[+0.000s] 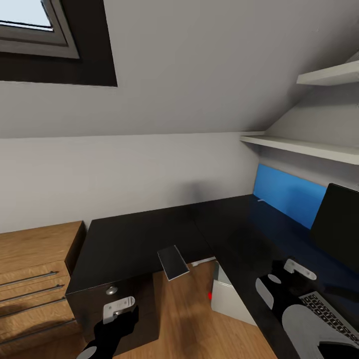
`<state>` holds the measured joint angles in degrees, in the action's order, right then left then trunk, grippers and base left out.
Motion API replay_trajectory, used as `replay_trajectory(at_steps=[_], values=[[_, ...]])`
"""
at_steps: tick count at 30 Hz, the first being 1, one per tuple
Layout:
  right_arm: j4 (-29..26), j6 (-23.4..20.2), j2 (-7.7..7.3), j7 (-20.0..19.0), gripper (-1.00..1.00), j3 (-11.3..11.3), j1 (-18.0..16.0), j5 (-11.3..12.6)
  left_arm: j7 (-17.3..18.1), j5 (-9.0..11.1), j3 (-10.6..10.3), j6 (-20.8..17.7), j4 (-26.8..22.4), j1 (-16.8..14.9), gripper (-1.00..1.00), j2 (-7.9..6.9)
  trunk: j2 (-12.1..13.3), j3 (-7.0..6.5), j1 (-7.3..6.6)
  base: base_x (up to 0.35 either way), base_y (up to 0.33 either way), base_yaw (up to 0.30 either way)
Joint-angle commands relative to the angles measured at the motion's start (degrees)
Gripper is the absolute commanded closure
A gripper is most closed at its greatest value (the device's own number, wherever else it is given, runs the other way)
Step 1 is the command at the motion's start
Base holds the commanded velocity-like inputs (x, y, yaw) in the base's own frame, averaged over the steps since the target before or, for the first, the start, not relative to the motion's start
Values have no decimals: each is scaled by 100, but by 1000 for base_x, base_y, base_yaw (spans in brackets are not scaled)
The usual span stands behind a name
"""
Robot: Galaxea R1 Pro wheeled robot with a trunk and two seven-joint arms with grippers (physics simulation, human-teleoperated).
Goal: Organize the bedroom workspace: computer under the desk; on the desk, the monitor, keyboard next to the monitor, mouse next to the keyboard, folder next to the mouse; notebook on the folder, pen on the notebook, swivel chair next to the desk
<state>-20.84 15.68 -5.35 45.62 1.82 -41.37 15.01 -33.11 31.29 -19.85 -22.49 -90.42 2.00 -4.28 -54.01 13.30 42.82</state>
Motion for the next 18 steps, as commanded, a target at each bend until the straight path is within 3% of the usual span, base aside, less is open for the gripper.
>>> replay_trajectory(at_steps=[1,3,9,14,16,18], values=[[3,317,-8,16,100,-3,-2,68,-46,44,-10,-10,-11,-3,-100,-5,-4,7,1,0,-104,0],[77,763,-17,13,100,65,-3,222,-42,44,-10,-10,-11,-1,-100,-7,-4,7,1,0,-32,0],[135,747,-19,12,100,99,-3,376,-44,44,-10,-9,-11,0,-100,-8,-4,7,1,0,-8,0],[124,229,-37,16,100,160,-3,410,-45,44,-10,-7,-11,2,-100,-6,-4,7,1,37,-1,0],[100,-103,-60,37,100,277,-3,404,-46,44,-11,-3,-11,2,-100,-6,-4,7,1,259,-51,0],[94,-166,-61,48,100,298,-3,401,-46,44,-11,-2,-11,2,-100,-9,-4,7,1,296,-66,0]])
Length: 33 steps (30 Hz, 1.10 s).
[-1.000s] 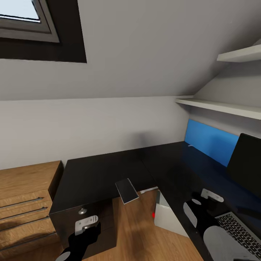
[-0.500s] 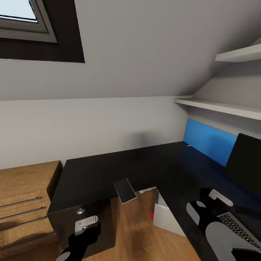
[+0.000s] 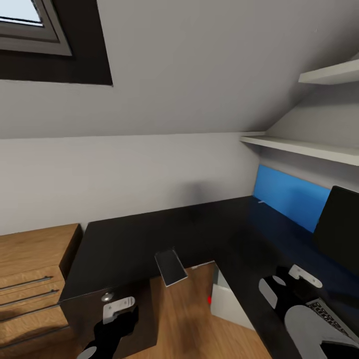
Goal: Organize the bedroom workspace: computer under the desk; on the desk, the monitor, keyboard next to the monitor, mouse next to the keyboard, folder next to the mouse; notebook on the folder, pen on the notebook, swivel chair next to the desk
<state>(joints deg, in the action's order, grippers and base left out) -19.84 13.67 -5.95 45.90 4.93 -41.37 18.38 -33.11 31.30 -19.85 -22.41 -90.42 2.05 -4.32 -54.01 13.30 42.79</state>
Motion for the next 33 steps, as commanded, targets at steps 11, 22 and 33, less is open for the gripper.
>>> replay_trajectory(at_steps=[11,22,33], values=[[-12,6,-68,-9,100,216,-3,87,-32,76,-16,-30,-178,-3,-100,2,-5,6,4,115,-35,0],[-20,21,-48,-10,100,312,-3,104,-32,96,-101,-43,-239,-3,-100,10,-446,204,246,1,0,0],[-4,-156,-61,-261,100,334,-3,118,-32,96,-107,-44,-239,-3,-100,10,-887,401,487,0,0,0]])
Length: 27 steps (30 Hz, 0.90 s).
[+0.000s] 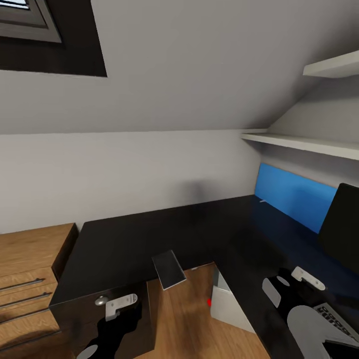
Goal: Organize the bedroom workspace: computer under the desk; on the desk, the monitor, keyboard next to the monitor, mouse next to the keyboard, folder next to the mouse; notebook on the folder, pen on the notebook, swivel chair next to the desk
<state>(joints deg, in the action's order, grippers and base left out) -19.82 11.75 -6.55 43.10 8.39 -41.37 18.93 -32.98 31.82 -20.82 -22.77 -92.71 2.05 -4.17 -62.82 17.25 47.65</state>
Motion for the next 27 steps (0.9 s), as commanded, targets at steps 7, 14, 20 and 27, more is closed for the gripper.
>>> replay_trajectory(at_steps=[7,14,20,27], values=[[-3,-168,-10,-135,100,4,-3,75,-46,44,-10,-8,-10,-3,-100,-5,-287,132,155,0,0,0],[-11,-555,-50,-261,100,41,-3,372,-45,44,-10,-8,-10,-3,-100,-5,-567,258,309,0,0,0],[-13,-989,-199,-673,100,46,-3,523,-44,44,-29,-14,-10,-3,-100,-5,-808,365,441,0,0,0],[-13,-1102,-206,-766,100,48,-3,524,-39,51,-106,-31,-10,-3,-100,-8,-888,401,485,0,0,0]])
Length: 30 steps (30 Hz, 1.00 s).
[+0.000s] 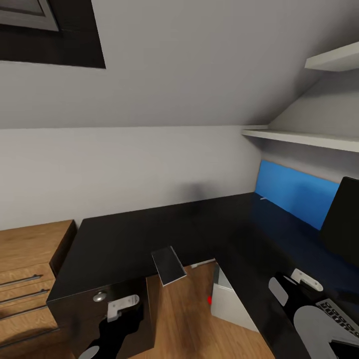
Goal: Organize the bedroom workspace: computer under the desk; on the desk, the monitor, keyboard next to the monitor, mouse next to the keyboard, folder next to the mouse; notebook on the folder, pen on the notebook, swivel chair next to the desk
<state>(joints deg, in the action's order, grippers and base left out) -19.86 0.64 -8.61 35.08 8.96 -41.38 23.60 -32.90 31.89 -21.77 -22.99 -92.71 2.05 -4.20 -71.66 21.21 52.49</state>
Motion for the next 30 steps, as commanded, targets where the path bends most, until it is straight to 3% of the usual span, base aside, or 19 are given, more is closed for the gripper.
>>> replay_trajectory(at_steps=[1,19,20,30], values=[[-9,8,-1,35,100,-8,-2,57,-44,44,-27,-10,-9,-3,-100,-7,-4,5,0,0,0,0],[-9,27,7,40,100,-8,-2,55,-41,52,-55,-13,1,-3,-100,-19,-4,5,0,-3,0,0],[-9,29,7,41,-100,-8,-2,52,-42,53,-55,-13,3,-3,-100,-19,-4,5,0,0,0,0],[-9,50,8,34,-100,-8,-2,49,-42,54,-55,-13,7,-3,-100,-19,-4,5,0,0,0,0]])
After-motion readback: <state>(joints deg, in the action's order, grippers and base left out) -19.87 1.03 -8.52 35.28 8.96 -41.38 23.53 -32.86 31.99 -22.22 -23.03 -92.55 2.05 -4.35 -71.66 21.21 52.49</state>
